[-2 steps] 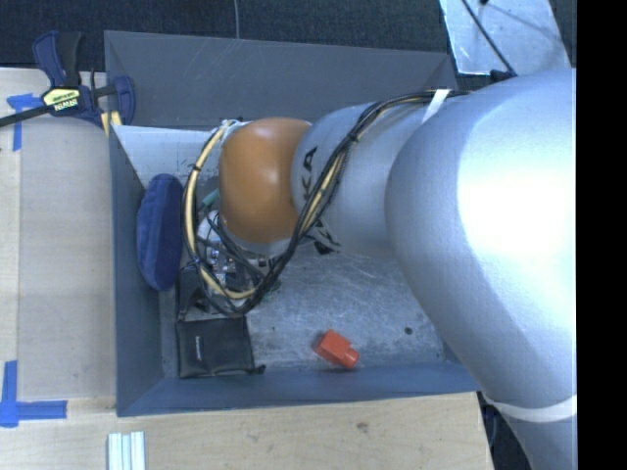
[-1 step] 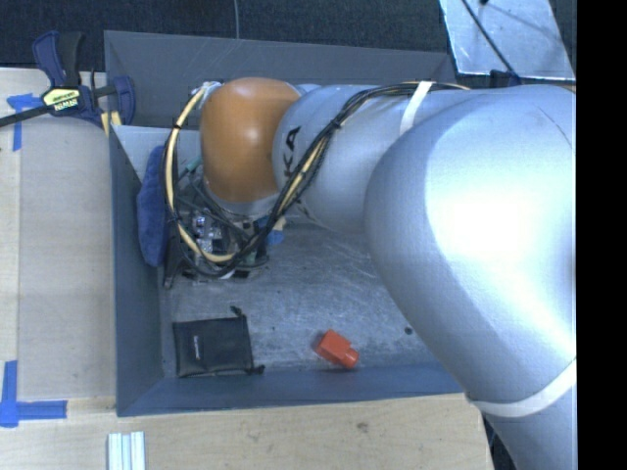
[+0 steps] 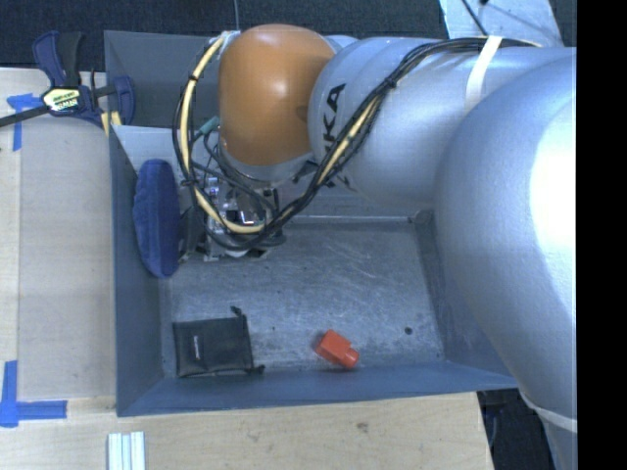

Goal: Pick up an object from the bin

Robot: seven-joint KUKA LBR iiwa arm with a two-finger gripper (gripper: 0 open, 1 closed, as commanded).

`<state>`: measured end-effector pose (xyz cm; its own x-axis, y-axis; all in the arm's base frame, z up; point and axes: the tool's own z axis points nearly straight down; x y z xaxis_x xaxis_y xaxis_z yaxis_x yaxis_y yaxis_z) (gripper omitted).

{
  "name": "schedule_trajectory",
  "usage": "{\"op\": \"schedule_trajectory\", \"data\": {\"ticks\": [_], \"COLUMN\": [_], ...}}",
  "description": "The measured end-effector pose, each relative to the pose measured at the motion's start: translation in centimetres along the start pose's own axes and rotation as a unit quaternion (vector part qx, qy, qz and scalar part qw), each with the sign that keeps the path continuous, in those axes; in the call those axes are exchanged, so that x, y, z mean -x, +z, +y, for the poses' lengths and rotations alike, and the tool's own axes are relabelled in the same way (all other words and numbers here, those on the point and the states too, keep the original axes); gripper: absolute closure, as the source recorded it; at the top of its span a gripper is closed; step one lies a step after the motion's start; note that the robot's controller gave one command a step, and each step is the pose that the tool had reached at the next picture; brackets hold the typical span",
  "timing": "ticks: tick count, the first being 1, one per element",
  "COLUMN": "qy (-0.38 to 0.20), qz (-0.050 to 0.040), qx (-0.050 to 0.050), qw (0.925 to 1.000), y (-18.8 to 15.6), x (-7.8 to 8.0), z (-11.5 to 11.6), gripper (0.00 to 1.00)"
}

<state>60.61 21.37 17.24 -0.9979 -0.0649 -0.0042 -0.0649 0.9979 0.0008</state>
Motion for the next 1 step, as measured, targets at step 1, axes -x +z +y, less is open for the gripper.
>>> {"op": "schedule_trajectory", "data": {"ticks": [1], "qy": [0.008], "qz": [0.0003], "qx": [0.0], "qw": [1.0], "y": [-8.04], "x": [0.04], "z": [-1.25], "gripper": [1.0]}}
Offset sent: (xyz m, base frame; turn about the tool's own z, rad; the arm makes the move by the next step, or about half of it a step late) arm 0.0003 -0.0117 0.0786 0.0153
